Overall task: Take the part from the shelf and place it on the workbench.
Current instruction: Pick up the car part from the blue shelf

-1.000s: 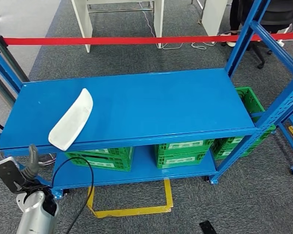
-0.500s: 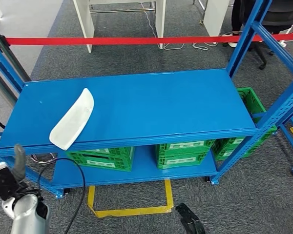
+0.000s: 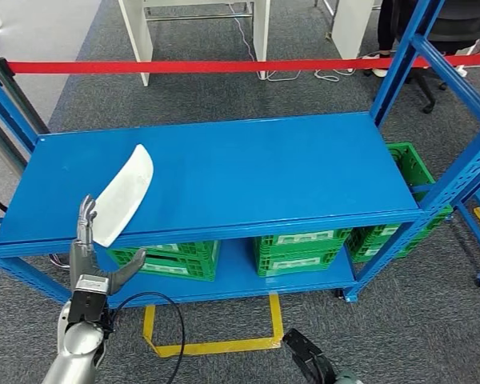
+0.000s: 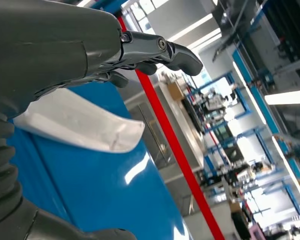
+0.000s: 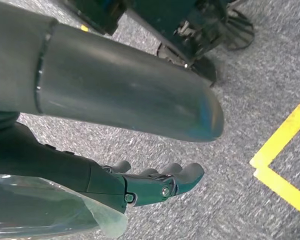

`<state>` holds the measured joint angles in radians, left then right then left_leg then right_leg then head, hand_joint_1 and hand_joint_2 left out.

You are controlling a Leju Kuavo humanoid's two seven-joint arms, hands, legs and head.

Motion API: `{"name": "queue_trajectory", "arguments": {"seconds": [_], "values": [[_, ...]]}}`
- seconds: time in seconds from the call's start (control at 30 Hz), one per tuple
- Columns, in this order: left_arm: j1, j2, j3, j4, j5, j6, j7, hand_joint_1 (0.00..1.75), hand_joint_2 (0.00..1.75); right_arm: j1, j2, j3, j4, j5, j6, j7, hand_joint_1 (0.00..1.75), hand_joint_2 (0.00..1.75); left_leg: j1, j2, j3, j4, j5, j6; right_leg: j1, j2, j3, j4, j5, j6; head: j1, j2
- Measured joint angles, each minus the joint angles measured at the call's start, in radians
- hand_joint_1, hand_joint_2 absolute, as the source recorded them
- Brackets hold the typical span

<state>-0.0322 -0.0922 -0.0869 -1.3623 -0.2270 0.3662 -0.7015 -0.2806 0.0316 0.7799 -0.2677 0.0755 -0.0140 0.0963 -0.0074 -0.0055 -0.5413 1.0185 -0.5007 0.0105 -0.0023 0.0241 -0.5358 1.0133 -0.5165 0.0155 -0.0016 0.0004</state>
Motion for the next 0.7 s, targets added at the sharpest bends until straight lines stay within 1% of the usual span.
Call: {"name": "queue_trajectory", "arguments": {"seconds": [0.1,0.23,0.37,0.53,0.67,0.7], "values": [[-0.007,0.011,-0.015,0.008,-0.023,-0.028,0.000,0.00,1.75,-0.014,0.012,-0.005,-0.014,0.019,0.012,0.024,0.00,0.00,0.000,0.000,0.000,0.000,0.001,0.000,0.000,-0.001,-0.001,0.000,0.000,0.000,0.000,0.000],[-0.017,0.028,-0.033,0.015,-0.062,-0.052,0.006,0.00,1.75,-0.015,0.012,-0.022,-0.023,0.028,0.015,-0.009,0.00,0.00,0.000,0.000,-0.001,0.000,0.001,0.000,0.000,-0.001,-0.001,0.000,0.000,0.000,0.000,0.000],[-0.030,0.039,-0.047,0.016,-0.092,-0.065,0.030,0.00,1.75,-0.022,0.013,-0.080,-0.038,-0.020,-0.003,-0.054,0.00,0.00,0.000,0.000,-0.001,0.000,0.001,0.000,0.000,0.001,-0.001,0.000,0.001,0.000,0.000,0.000],[-0.043,0.046,-0.058,0.016,-0.102,-0.070,0.040,0.00,1.75,-0.045,0.025,-0.145,-0.056,-0.042,-0.004,-0.067,0.00,0.00,0.000,0.000,-0.001,0.000,0.001,0.000,0.000,-0.001,-0.001,0.000,0.001,0.000,0.000,0.000],[-0.045,0.049,-0.062,0.017,-0.103,-0.071,0.040,0.00,1.75,-0.048,0.027,-0.171,-0.062,-0.045,-0.004,-0.071,0.00,1.75,0.000,0.000,-0.001,0.000,0.001,0.000,0.000,-0.001,-0.001,0.000,0.001,0.000,0.000,0.000],[-0.046,0.050,-0.062,0.017,-0.104,-0.072,0.040,0.00,1.75,-0.047,0.027,-0.177,-0.063,-0.044,-0.004,-0.079,0.00,1.75,0.000,0.000,-0.001,0.000,0.001,0.000,0.000,-0.001,-0.001,0.000,0.001,0.000,0.000,0.000]]}}
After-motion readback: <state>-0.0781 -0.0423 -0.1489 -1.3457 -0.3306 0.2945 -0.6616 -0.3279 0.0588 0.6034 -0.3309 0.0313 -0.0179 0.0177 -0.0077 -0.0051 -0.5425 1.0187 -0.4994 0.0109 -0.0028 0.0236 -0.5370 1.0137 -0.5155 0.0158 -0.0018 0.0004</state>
